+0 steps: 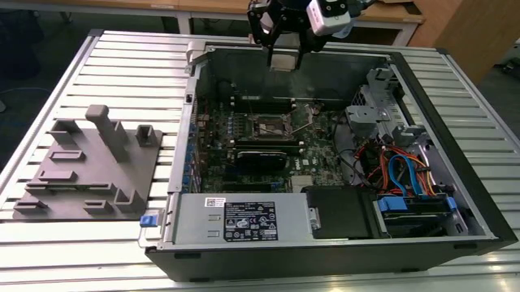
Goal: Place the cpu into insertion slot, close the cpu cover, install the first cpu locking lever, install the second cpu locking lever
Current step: 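Place the cpu into insertion slot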
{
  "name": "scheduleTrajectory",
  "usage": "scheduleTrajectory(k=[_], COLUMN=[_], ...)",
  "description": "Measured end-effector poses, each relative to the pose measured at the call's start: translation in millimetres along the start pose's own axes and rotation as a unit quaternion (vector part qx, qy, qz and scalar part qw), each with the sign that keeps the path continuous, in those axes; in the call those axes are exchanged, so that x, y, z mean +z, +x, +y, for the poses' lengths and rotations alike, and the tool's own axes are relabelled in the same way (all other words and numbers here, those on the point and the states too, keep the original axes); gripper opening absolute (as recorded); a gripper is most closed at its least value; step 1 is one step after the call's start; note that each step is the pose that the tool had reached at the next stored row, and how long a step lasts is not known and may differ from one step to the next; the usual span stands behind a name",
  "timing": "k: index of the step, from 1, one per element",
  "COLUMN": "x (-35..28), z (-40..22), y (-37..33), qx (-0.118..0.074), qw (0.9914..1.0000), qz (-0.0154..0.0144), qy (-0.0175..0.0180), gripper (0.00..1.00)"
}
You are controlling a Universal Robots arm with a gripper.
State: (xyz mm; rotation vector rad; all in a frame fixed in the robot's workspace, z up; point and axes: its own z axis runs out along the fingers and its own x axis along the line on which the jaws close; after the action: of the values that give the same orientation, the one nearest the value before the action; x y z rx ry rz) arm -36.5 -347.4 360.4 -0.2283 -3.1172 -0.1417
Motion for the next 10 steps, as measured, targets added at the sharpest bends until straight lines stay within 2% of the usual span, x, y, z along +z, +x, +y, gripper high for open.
scheduleTrajectory(k=[10], x=[0.0], z=[0.0], y=[0.1], qx=[0.001], qw=[1.0], qz=[-0.0001], qy=[0.0], gripper=[0.54])
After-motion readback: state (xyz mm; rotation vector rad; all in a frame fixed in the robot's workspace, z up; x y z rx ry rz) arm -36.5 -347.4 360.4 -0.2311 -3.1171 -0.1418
